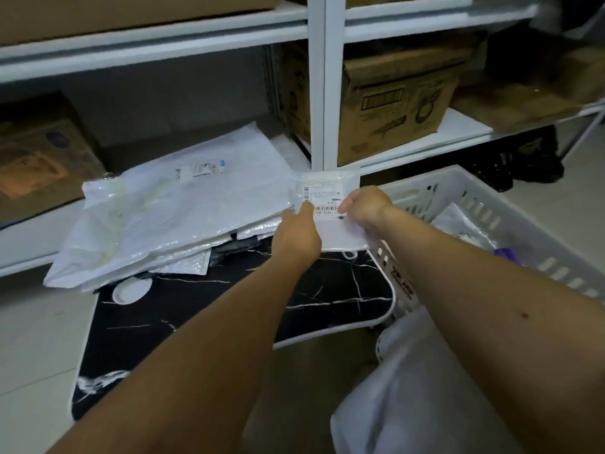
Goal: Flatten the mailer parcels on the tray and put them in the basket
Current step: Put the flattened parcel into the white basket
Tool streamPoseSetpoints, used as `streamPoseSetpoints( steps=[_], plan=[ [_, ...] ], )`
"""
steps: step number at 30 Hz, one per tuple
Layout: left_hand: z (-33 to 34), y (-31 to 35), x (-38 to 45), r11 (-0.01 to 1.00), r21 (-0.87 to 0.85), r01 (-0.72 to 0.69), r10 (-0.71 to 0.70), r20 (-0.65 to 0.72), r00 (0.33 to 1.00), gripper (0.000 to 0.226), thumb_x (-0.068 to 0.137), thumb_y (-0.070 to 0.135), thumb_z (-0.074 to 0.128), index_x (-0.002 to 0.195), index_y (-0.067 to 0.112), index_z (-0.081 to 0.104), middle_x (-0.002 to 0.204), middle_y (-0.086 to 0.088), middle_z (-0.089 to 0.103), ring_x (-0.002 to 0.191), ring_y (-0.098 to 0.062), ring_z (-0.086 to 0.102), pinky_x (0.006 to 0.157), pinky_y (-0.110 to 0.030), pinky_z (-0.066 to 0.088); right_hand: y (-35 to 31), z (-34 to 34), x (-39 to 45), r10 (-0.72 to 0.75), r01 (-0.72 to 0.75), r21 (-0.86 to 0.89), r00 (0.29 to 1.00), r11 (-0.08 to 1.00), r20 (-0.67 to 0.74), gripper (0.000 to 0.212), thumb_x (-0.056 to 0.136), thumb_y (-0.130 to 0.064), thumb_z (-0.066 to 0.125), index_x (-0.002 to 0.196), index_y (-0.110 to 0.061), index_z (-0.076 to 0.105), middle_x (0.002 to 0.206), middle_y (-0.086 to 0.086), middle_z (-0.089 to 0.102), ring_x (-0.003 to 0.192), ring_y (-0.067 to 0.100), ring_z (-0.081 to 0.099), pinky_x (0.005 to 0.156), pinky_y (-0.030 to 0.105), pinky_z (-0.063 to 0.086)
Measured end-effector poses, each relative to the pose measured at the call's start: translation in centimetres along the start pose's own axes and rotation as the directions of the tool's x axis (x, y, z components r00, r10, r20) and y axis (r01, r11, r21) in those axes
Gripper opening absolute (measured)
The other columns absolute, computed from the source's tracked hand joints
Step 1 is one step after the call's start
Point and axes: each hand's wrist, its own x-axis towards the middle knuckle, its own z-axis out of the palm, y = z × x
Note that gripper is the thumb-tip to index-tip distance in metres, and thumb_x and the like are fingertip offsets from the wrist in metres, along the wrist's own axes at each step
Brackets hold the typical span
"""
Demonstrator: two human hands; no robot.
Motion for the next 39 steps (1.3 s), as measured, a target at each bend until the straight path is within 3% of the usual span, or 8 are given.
streamPoseSetpoints(
  steps=[12,15,19,23,29,32,35,39],
  plan=[
    [8.9,9.8,5.4,0.961,-0.258,-0.095,0.153,0.212,0.965,0.045,0.093,-0.001,0.043,0.137,0.01,0.039,0.121,-0.014,0.053,0.103,-0.026,0.054,0.073,-0.027,0.041,12.5,-7.8,9.6,0.204,-0.228,-0.155,0.966,0.961,-0.159,0.03,0.092,-0.011,0.055,0.12,-0.008,0.065,0.124,0.013,0.062,0.114,0.03,0.058,0.09,0.031,0.047],
    [12.0,11.9,6.4,0.948,-0.308,-0.074,0.171,0.301,0.938,0.043,0.098,0.005,0.039,0.14,0.01,0.037,0.128,-0.015,0.053,0.113,-0.028,0.054,0.081,-0.028,0.043,16.6,-8.7,11.1,0.263,-0.298,-0.177,0.944,0.938,-0.198,0.026,0.094,-0.015,0.056,0.116,-0.008,0.068,0.124,0.01,0.063,0.11,0.028,0.06,0.088,0.029,0.046],
    [16.2,12.8,7.9,0.954,-0.145,-0.263,0.3,0.383,0.874,0.032,0.095,0.01,0.042,0.127,0.006,0.046,0.118,-0.016,0.058,0.108,-0.03,0.056,0.087,-0.036,0.046,22.1,-9.0,13.3,0.334,-0.379,-0.164,0.909,0.911,-0.25,0.029,0.091,-0.014,0.057,0.116,-0.006,0.068,0.125,0.011,0.063,0.113,0.029,0.059,0.096,0.031,0.047],
    [19.1,11.4,10.5,0.807,0.217,-0.549,0.448,0.38,0.809,0.015,0.087,0.012,0.046,0.101,0.007,0.051,0.1,-0.011,0.059,0.094,-0.029,0.058,0.076,-0.034,0.043,26.2,-8.5,15.1,0.403,-0.475,-0.163,0.851,0.865,-0.337,0.036,0.088,-0.015,0.057,0.121,-0.001,0.062,0.125,0.02,0.06,0.113,0.034,0.059,0.091,0.038,0.048],
    [20.8,10.9,13.5,0.743,0.33,-0.582,0.496,0.312,0.81,0.012,0.085,0.013,0.047,0.096,0.013,0.05,0.091,-0.005,0.058,0.086,-0.025,0.056,0.085,-0.038,0.044,29.3,-7.4,18.5,0.291,-0.409,-0.459,0.906,0.788,-0.307,0.036,0.09,-0.018,0.051,0.123,-0.022,0.064,0.134,0.015,0.051,0.123,0.039,0.048,0.103,0.045,0.041],
    [21.2,10.9,13.9,0.767,0.284,-0.575,0.507,0.28,0.815,0.01,0.087,0.015,0.047,0.096,0.014,0.051,0.087,-0.003,0.057,0.081,-0.022,0.056,0.08,-0.036,0.046,29.4,-6.5,18.2,0.124,-0.371,-0.673,0.914,0.639,-0.386,0.038,0.097,-0.025,0.044,0.132,-0.033,0.055,0.147,0.012,0.031,0.137,0.034,0.024,0.109,0.049,0.027],
    [21.2,10.7,13.8,0.788,0.26,-0.558,0.5,0.26,0.826,0.007,0.089,0.018,0.047,0.095,0.014,0.049,0.083,-0.001,0.052,0.077,-0.02,0.052,0.074,-0.033,0.044,29.5,-4.3,17.6,-0.001,-0.34,-0.795,0.919,0.502,-0.394,0.037,0.095,-0.02,0.041,0.131,-0.024,0.051,0.144,0.014,0.03,0.133,0.032,0.028,0.104,0.048,0.03],
    [21.1,10.9,13.7,0.801,0.244,-0.547,0.489,0.261,0.832,0.009,0.089,0.02,0.048,0.088,0.017,0.039,0.081,-0.001,0.048,0.082,-0.023,0.054,0.077,-0.036,0.044,29.7,-0.9,17.0,0.137,-0.309,-0.707,0.947,0.636,-0.291,0.04,0.097,-0.028,0.035,0.136,-0.019,0.041,0.139,0.011,0.037,0.123,0.032,0.036,0.093,0.045,0.038]
  ],
)
